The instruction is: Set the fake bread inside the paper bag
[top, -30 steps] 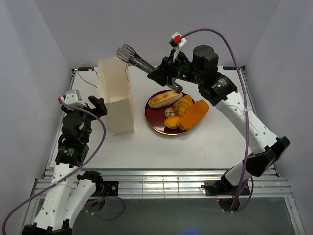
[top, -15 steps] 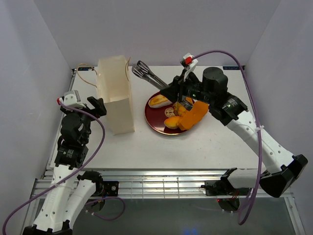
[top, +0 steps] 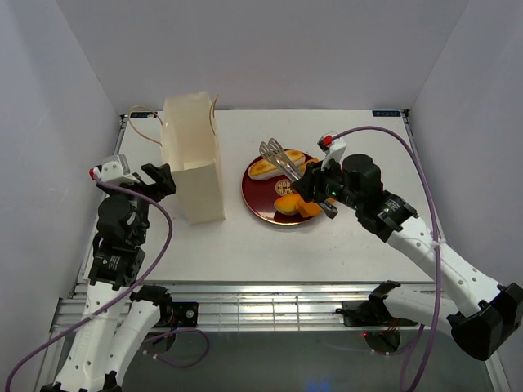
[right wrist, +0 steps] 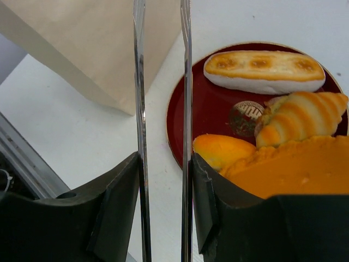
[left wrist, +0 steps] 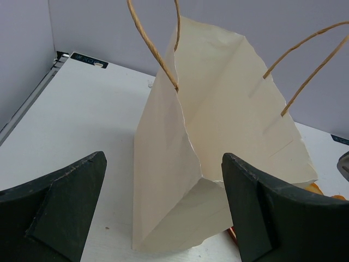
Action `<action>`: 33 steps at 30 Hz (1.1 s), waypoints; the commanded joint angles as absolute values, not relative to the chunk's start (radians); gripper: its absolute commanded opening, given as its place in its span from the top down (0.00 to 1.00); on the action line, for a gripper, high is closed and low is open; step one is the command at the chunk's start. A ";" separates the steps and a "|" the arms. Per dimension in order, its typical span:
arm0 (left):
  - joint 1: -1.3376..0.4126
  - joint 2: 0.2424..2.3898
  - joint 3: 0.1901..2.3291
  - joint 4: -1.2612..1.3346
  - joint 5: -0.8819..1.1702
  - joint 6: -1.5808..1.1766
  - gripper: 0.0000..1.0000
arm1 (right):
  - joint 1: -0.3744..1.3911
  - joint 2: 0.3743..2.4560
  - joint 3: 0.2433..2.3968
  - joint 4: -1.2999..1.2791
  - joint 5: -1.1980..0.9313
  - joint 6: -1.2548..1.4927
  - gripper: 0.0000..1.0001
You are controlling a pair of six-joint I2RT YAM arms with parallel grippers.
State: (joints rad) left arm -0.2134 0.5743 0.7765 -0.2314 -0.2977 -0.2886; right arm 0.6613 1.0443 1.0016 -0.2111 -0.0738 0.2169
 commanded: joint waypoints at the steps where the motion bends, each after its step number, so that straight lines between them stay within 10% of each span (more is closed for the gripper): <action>1: -0.219 0.566 0.773 -0.219 -0.282 -0.293 0.03 | 0.653 1.003 0.965 -0.198 0.057 0.256 0.54; 13: -0.218 0.568 0.772 -0.218 -0.276 -0.295 0.03 | 0.448 0.848 0.799 -0.310 0.111 0.356 0.53; 33: -0.224 0.561 0.772 -0.218 -0.276 -0.295 0.03 | -0.218 0.745 0.502 -0.259 -0.474 0.503 0.49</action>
State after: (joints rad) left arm -0.2184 0.5728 0.7765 -0.2314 -0.2829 -0.2897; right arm -0.1753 0.7582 0.5339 -0.3248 -0.3336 0.4622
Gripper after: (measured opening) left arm 0.971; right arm 0.513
